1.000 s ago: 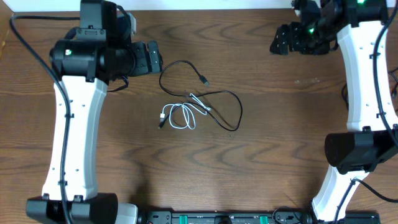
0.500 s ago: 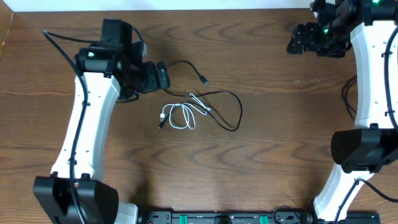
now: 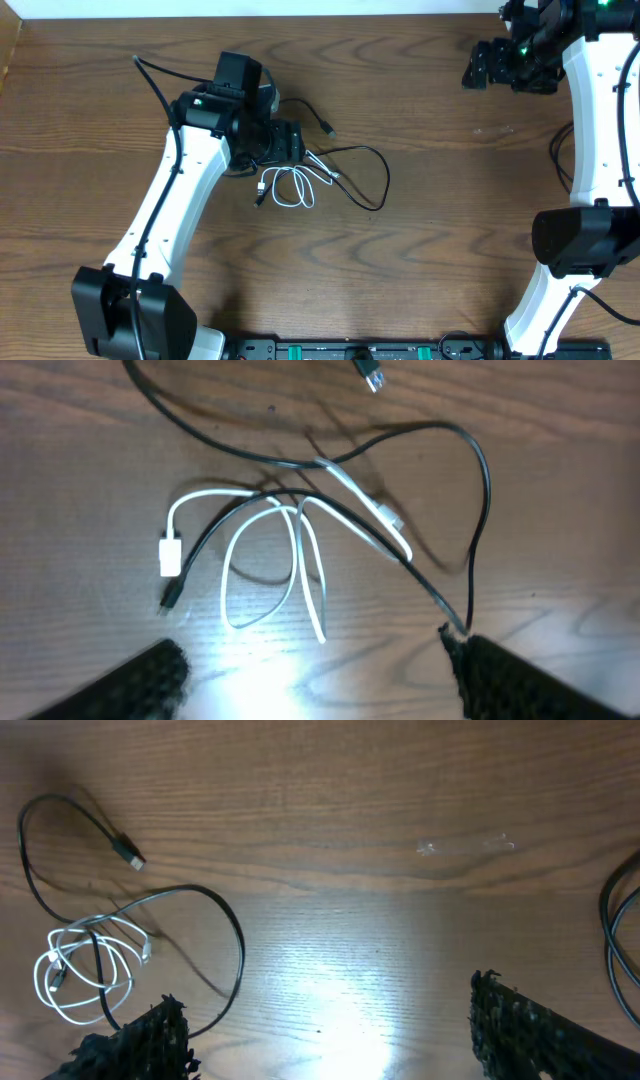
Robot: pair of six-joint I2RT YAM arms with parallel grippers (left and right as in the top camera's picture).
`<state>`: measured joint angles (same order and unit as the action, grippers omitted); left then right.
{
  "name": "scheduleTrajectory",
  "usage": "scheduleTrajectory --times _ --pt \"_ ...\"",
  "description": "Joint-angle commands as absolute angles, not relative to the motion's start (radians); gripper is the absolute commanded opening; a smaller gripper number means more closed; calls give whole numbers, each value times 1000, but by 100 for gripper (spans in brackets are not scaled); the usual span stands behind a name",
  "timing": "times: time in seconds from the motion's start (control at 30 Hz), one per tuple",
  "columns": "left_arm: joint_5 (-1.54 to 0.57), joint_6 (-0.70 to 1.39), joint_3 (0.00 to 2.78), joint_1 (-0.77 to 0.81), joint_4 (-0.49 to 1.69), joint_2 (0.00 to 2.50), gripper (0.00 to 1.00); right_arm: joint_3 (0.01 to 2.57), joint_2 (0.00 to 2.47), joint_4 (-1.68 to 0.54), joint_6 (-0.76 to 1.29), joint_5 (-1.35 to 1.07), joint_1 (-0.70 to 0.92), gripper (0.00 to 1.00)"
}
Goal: Untangle cables
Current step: 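Move the left gripper down onto the white and black cable tangle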
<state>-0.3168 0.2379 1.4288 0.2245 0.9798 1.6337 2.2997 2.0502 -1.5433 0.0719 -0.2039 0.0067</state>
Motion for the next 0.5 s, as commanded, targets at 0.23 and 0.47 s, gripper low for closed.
scheduleTrajectory --times 0.23,0.47 --pt "-329 234 1344 234 939 1646 65 2294 2031 -1555 81 -130 7 91" --pt "-327 279 1294 275 862 1646 64 2294 2031 -1557 80 -129 7 91"
